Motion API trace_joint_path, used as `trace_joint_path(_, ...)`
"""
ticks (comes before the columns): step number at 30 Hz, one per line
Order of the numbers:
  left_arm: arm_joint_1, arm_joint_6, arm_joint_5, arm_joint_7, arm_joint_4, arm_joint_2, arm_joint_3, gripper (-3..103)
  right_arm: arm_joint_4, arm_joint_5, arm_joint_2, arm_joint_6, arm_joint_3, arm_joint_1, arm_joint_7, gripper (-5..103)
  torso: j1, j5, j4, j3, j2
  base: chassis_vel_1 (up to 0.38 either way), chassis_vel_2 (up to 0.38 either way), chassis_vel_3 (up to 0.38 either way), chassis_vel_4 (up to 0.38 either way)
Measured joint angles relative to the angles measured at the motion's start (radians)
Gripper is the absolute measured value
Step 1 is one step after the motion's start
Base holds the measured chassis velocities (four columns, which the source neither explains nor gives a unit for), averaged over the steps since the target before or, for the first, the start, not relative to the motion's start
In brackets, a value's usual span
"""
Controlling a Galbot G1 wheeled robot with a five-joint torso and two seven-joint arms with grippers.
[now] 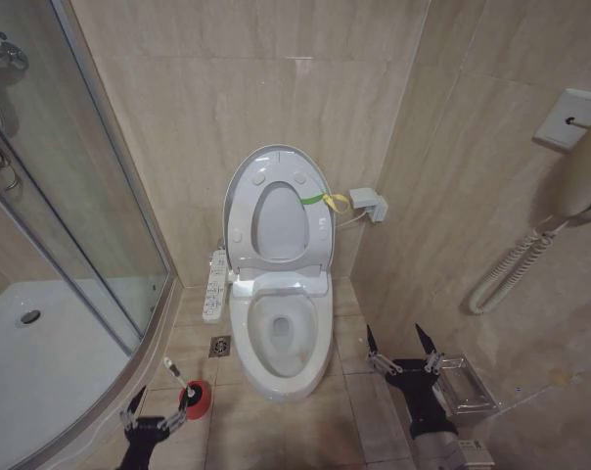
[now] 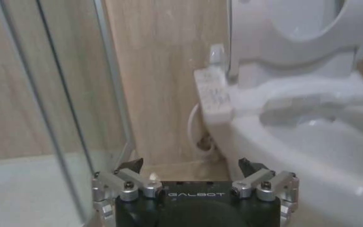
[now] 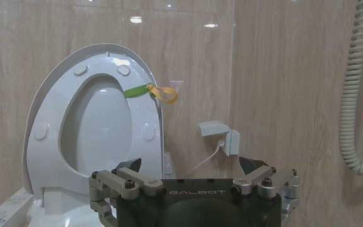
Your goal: Open the toilet lid, clean the toilet bowl with a toilet brush, close the toilet lid, and flush.
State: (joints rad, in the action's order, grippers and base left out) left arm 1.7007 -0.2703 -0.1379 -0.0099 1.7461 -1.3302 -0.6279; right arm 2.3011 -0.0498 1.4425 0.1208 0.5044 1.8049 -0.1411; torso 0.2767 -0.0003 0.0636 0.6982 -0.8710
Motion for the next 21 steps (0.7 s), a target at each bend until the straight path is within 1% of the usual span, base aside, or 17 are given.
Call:
trace_joint_path(2, -0.011, -0.043, 0.013, -0.008, -0.053, -0.009, 0.004, 100, 0.0, 0.0, 0.0, 0.0, 0.0, 0.0, 0.0, 100, 0.0, 0.0001, -0.0001, 0.0, 0.0, 0.0, 0.0, 0.0, 0.0)
trace_joint_path(3, -0.011, -0.043, 0.013, -0.008, -0.053, -0.009, 0.004, 100, 0.0, 0.0, 0.0, 0.0, 0.0, 0.0, 0.0, 100, 0.0, 0.0001, -0.0001, 0.0, 0.0, 0.0, 0.0, 0.0, 0.0)
trace_joint_path(6, -0.041, -0.09, 0.005, -0.006, -0.143, -0.021, -0.005, 100, 0.0, 0.0, 0.0, 0.0, 0.0, 0.0, 0.0, 100, 0.0, 0.0, 0.0, 0.0, 0.0, 0.0, 0.0, 0.0, 0.0)
trace_joint_path(7, -0.05, -0.1, -0.006, 0.0, -0.167, -0.023, -0.008, 100, 0.0, 0.0, 0.0, 0.0, 0.0, 0.0, 0.0, 100, 0.0, 0.0001, 0.0, 0.0, 0.0, 0.0, 0.0, 0.0, 0.0)
trace_joint_path(8, -0.05, -0.1, -0.006, 0.0, -0.167, -0.023, -0.008, 100, 0.0, 0.0, 0.0, 0.0, 0.0, 0.0, 0.0, 100, 0.0, 0.0001, 0.0, 0.0, 0.0, 0.0, 0.0, 0.0, 0.0)
trace_joint_path(10, -0.073, -0.124, -0.034, 0.017, -0.225, -0.025, -0.015, 100, 0.0, 0.0, 0.0, 0.0, 0.0, 0.0, 0.0, 100, 0.0, 0.0, -0.0001, 0.0, 0.0, 0.0, 0.0, 0.0, 0.0)
trace_joint_path(12, -0.1, -0.161, -0.05, 0.036, -0.285, -0.027, -0.025, 100, 0.0, 0.0, 0.0, 0.0, 0.0, 0.0, 0.0, 100, 0.0, 0.0, -0.0001, 0.0, 0.0, 0.0, 0.0, 0.0, 0.0)
trace_joint_path(13, -0.1, -0.161, -0.05, 0.036, -0.285, -0.027, -0.025, 100, 0.0, 0.0, 0.0, 0.0, 0.0, 0.0, 0.0, 100, 0.0, 0.0, -0.0001, 0.0, 0.0, 0.0, 0.0, 0.0, 0.0)
trace_joint_path(14, -0.119, -0.184, -0.06, 0.05, -0.317, -0.029, -0.034, 100, 0.0, 0.0, 0.0, 0.0, 0.0, 0.0, 0.0, 100, 0.0, -0.0001, 0.0, 0.0, 0.0, 0.0, 0.0, 0.0, 0.0)
trace_joint_path(15, -0.133, -0.192, -0.07, 0.059, -0.337, -0.029, -0.042, 98, 0.0, 0.0, 0.0, 0.0, 0.0, 0.0, 0.0, 100, 0.0, 0.0, 0.0, 0.0, 0.0, 0.0, 0.0, 0.0, 0.0)
trace_joint_path(17, -0.144, -0.196, -0.082, 0.066, -0.349, -0.028, -0.049, 98, 0.0, 0.0, 0.0, 0.0, 0.0, 0.0, 0.0, 100, 0.0, 0.0, -0.0001, 0.0, 0.0, 0.0, 0.0, 0.0, 0.0)
trace_joint_path(19, -0.175, -0.204, -0.115, 0.083, -0.378, -0.021, -0.062, 98, 0.0, 0.0, 0.0, 0.0, 0.0, 0.0, 0.0, 100, 0.0, 0.0, -0.0001, 0.0, 0.0, 0.0, 0.0, 0.0, 0.0)
trace_joint_path(21, -0.217, -0.225, -0.154, 0.104, -0.426, -0.011, -0.071, 98, 0.0, 0.0, 0.0, 0.0, 0.0, 0.0, 0.0, 100, 0.0, 0.0, 0.0, 0.0, 0.0, 0.0, 0.0, 0.0, 0.0)
